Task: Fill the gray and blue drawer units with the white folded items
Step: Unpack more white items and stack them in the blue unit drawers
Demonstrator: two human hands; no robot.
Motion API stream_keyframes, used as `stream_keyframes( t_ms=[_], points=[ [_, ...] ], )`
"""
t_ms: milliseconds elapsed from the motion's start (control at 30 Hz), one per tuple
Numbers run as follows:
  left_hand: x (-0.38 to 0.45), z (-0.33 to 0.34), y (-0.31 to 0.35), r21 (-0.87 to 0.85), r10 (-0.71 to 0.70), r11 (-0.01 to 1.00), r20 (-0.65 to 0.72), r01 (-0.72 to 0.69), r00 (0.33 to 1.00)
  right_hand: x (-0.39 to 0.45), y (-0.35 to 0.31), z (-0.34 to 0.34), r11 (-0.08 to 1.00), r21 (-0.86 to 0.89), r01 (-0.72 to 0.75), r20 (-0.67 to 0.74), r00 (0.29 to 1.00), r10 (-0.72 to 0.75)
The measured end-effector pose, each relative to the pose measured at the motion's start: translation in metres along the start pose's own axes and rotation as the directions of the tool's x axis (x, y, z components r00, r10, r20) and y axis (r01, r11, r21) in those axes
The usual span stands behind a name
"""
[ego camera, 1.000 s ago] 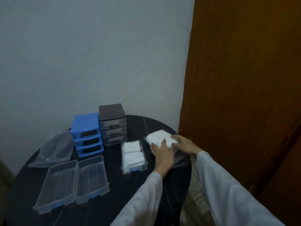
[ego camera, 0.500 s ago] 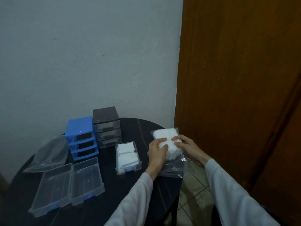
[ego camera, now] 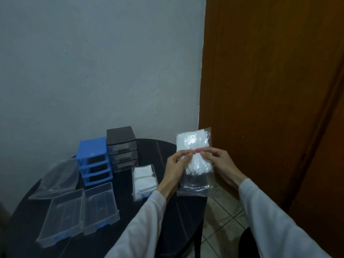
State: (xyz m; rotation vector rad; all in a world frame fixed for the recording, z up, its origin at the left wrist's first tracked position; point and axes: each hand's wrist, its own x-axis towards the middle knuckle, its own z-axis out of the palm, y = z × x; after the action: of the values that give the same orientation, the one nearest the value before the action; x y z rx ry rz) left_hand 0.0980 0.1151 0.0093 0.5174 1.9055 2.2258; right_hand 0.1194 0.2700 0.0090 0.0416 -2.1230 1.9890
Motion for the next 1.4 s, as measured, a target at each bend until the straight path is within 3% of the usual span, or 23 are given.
stream_keyframes(
  t_ms=[133, 300, 500, 667, 833, 933, 1033, 1267, 1400],
  points=[
    [0.0, -0.001, -0.001, 0.024, 0.048, 0.999, -0.031, -0.047, 0.998, -0.004, -0.009, 0.006, 0.999, 0.01, 0.034, -0.038, 0.999, -0.034],
    [0.004, -0.002, -0.006, 0.026, 0.046, 0.999, -0.132, -0.042, 0.99, -0.006, -0.007, 0.011, 0.988, -0.107, 0.11, -0.051, 0.992, -0.116],
    [0.004, -0.01, -0.015, 0.105, 0.123, 0.988, -0.131, -0.11, 0.984, -0.011, 0.007, 0.013, 0.982, -0.152, 0.115, 0.103, 0.99, -0.1],
    [0.004, -0.013, -0.025, 0.179, 0.19, 0.971, -0.161, -0.16, 0.969, -0.012, 0.011, 0.016, 0.98, -0.167, 0.108, 0.025, 0.994, -0.105],
    [0.002, -0.016, -0.03, 0.199, 0.061, 0.978, 0.014, -0.063, 0.998, -0.007, 0.022, 0.015, 0.972, -0.223, 0.08, -0.039, 0.995, -0.091],
    [-0.001, -0.017, -0.034, 0.277, 0.04, 0.961, -0.064, -0.021, 0.997, -0.007, 0.032, 0.016, 0.965, -0.262, 0.022, 0.002, 1.0, -0.023],
    [-0.003, -0.017, -0.044, 0.382, 0.054, 0.924, -0.164, 0.013, 0.985, -0.008, 0.044, 0.018, 0.957, -0.288, -0.039, 0.02, 0.999, 0.046],
    [-0.009, -0.02, -0.055, 0.541, 0.007, 0.838, -0.135, 0.068, 0.991, -0.018, 0.048, 0.013, 0.879, -0.459, -0.129, -0.031, 0.991, 0.129],
    [-0.013, -0.019, -0.049, 0.771, 0.029, 0.636, -0.062, 0.03, 0.998, -0.024, 0.047, 0.014, 0.785, -0.617, -0.061, -0.042, 0.998, 0.045]
  ],
)
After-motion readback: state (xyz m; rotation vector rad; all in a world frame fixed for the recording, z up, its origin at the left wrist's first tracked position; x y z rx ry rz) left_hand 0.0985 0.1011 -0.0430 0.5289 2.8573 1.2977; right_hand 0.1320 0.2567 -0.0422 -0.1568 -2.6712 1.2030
